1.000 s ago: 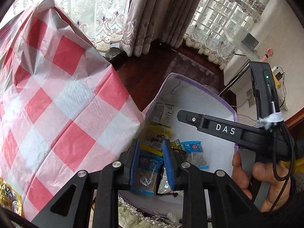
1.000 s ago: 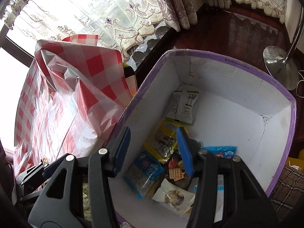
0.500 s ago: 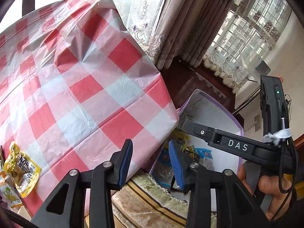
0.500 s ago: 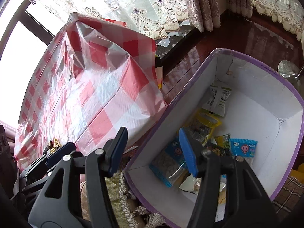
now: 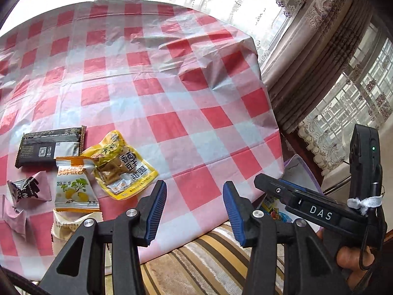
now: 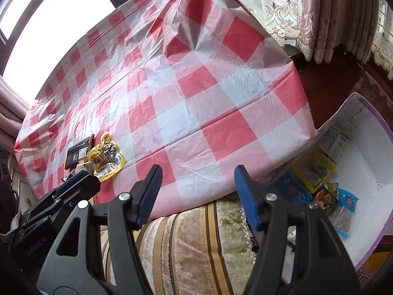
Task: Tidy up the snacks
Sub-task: 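Move both open tools back over the remaining snack pile, then grasp the pink wrapped bar with the left tool while the right tool grasps the yellow dried-tofu bag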
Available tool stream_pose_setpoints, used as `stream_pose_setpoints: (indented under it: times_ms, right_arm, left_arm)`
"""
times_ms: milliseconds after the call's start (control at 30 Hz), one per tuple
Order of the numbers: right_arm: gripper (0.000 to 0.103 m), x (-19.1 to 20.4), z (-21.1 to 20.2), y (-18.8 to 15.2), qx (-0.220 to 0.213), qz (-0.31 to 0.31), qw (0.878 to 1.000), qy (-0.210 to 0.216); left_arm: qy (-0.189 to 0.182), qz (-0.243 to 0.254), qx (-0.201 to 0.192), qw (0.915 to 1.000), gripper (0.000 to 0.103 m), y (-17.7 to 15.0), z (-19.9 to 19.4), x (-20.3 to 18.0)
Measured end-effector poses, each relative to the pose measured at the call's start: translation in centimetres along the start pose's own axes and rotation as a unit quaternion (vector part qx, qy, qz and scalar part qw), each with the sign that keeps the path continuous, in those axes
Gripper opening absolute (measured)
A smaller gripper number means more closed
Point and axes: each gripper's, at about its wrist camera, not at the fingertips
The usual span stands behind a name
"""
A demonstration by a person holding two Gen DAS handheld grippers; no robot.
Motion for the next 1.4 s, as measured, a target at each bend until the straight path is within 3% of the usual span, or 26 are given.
stream_pose_setpoints:
  times_ms: [167, 367, 500, 600, 900, 1033, 1200, 1400]
  right_arm:
    - [0.067, 3.8, 0.8, -0.7, 0.008, -0.055, 0.998, -0.004]
    - [0.067, 7.4, 2.1, -1.2, 0.019, -0.111, 0.994, -0.005]
    - [0.069, 9.8, 3.3, -1.3, 0.028, -0.151, 0.988, 0.000]
    - [0.073, 11.5, 4.2, -1.4, 0.034, -0.186, 0.982, 0.002]
    - [0.075, 15.3, 7.7, -1.2, 0.050, -0.269, 0.962, -0.005]
    - [0.076, 16.8, 9.2, -1.1, 0.059, -0.295, 0.954, -0.003]
    - [0.077, 18.2, 10.1, -1.3, 0.067, -0.319, 0.945, 0.012]
    - [0.077, 18.9, 11.7, -1.0, 0.084, -0.321, 0.943, 0.020]
  left_arm:
    - [0.035, -0.115, -0.035, 0.9921, 0.049, -1.5, -3.9, 6.6]
    - [0.091, -0.265, -0.053, 0.9586, 0.049, -4.3, -7.6, 14.8]
    - [0.116, -0.309, -0.047, 0.9427, 0.049, -5.4, -8.3, 17.8]
    - [0.121, -0.328, -0.038, 0.9362, 0.049, -5.5, -7.9, 19.3]
    - [0.138, -0.338, -0.014, 0.9308, 0.049, -4.2, -5.7, 21.0]
    - [0.160, -0.312, -0.006, 0.9364, 0.048, -3.6, -4.9, 21.0]
    - [0.194, -0.280, -0.004, 0.9402, 0.020, -3.0, -4.3, 21.2]
    - [0.202, -0.258, -0.010, 0.9450, 0.020, -2.8, -4.1, 21.0]
Point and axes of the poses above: each gripper's, at about its wrist camera, not at the fingertips, and z roughly the way its jaws point, x to its left, y to its top, and after that the axes turned 3 degrees about -x, right-handed
